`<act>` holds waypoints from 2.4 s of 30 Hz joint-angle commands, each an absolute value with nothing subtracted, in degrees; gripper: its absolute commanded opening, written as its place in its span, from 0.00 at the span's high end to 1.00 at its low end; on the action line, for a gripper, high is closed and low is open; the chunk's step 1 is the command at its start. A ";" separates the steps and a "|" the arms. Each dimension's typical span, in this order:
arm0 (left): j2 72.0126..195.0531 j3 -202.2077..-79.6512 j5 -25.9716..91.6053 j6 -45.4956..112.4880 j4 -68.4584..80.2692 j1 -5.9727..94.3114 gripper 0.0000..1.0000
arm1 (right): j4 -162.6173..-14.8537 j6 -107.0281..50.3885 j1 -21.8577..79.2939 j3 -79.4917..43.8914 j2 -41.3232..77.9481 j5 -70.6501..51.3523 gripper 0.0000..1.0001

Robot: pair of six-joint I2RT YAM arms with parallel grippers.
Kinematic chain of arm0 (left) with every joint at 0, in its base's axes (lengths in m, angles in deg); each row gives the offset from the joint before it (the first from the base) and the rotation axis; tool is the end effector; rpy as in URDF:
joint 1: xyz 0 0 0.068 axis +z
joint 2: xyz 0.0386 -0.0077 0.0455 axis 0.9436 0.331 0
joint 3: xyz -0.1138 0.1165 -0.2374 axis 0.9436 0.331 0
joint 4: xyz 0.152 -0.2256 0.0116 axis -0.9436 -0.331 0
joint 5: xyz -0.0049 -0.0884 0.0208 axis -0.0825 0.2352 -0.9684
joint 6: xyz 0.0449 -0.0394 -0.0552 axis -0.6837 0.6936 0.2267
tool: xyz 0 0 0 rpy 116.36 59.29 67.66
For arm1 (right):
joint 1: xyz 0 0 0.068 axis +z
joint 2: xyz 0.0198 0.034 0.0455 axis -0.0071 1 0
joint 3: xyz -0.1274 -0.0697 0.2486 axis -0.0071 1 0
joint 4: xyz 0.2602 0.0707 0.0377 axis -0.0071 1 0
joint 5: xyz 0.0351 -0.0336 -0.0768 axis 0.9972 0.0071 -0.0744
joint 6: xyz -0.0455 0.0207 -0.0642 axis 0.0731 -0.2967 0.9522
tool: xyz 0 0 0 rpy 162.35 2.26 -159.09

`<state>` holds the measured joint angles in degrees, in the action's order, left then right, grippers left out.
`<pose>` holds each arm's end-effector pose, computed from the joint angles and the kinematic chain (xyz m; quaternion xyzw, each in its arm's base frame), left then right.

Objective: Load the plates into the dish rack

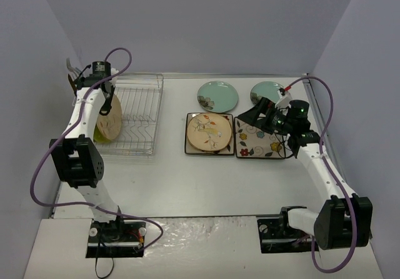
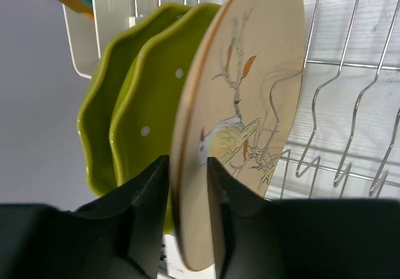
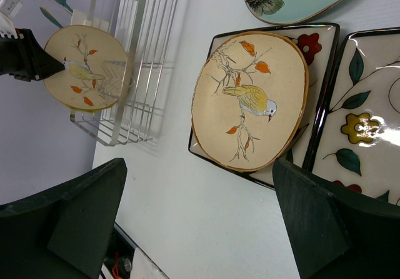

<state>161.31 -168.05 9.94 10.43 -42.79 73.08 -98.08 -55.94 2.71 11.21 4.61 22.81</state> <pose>0.4332 0.0360 0.3184 0.0310 0.9340 0.1594 0.3184 0.2959 0.0618 0.3102 -0.0107 0.7612 0.4425 0.4739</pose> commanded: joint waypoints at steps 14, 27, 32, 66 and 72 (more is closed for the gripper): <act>150.56 -169.38 10.63 18.29 -41.93 73.36 0.21 | -99.88 -55.39 11.72 9.81 12.47 11.19 0.06; 130.52 -157.83 44.89 42.10 -33.70 73.35 0.03 | -104.86 -62.37 18.52 11.11 22.76 0.95 0.21; 124.92 -148.55 51.86 47.69 -28.21 73.35 0.03 | -109.26 -65.73 20.40 11.39 25.54 0.65 0.29; 120.42 -144.78 50.39 46.26 -34.23 72.32 0.03 | -110.95 -71.80 22.09 16.51 23.56 -5.83 0.38; 119.82 -143.82 50.05 46.45 -34.54 71.98 0.03 | -113.89 -72.57 22.73 16.34 27.21 -4.97 0.39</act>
<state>121.11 -141.71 50.01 46.08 -36.69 72.37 -108.54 -71.24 21.87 16.71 25.66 -5.87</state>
